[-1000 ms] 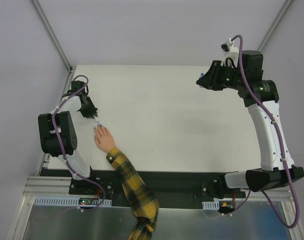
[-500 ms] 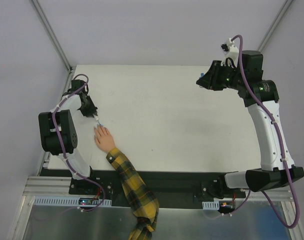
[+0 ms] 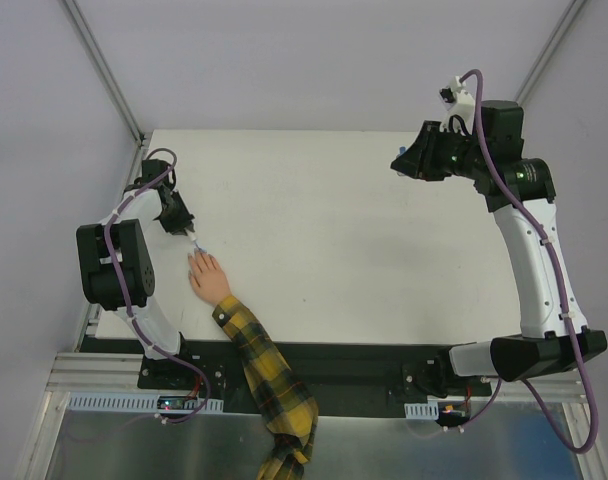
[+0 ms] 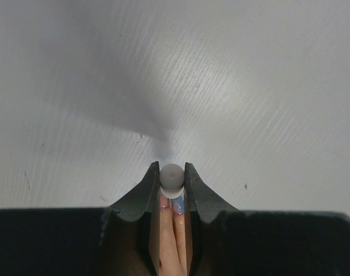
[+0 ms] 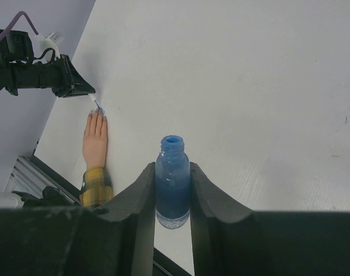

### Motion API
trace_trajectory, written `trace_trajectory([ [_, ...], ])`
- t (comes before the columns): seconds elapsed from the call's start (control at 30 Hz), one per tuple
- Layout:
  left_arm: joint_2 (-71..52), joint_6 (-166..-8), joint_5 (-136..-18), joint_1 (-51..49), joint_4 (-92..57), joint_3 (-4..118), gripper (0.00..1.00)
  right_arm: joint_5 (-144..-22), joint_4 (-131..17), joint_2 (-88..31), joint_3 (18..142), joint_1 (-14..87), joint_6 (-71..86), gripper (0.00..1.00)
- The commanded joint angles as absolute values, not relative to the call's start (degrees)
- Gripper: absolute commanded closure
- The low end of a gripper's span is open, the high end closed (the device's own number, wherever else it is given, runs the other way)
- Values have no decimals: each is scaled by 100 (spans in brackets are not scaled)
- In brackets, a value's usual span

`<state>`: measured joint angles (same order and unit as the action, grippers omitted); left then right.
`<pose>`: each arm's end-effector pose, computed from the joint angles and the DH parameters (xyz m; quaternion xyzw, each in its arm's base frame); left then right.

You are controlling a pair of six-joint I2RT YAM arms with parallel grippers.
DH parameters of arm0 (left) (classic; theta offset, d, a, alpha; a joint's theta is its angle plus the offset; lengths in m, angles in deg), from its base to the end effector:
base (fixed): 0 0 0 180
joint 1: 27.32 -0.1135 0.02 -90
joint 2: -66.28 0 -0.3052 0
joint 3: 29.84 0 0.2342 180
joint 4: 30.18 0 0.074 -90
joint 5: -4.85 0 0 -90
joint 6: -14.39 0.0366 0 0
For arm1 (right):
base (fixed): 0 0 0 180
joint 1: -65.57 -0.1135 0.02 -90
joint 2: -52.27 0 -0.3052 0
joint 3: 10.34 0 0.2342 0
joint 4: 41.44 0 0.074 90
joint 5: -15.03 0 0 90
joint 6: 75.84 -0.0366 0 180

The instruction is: Paint the nails

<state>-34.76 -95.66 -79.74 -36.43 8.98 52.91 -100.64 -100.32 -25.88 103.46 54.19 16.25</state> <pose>0.3562 0.0536 0.2465 -0.2286 0.9313 -0.0718 0.2743 0.2380 0.0641 0.5065 -0.2169 0.7942 0.2283 0.5197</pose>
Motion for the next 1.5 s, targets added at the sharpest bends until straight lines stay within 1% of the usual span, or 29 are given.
trace_trajectory([
  [0.0, -3453, -9468, -7918, -3699, 883, 5365, 100, -10204, -9900, -2552, 10435, 5449, 1539, 100],
  [0.63, -2882, -9600, -7698, -3699, 839, 4829, 100, -10240, -9883, -2534, 10417, 5449, 1548, 100],
  [1.2, -3233, -9582, -7742, -3699, 848, 5294, 100, -10239, -9883, -2534, 10426, 5449, 1566, 99],
  [1.47, -3365, -9573, -7742, -3699, 848, 5321, 100, -10222, -9892, -2543, 10435, 5449, 1557, 100],
])
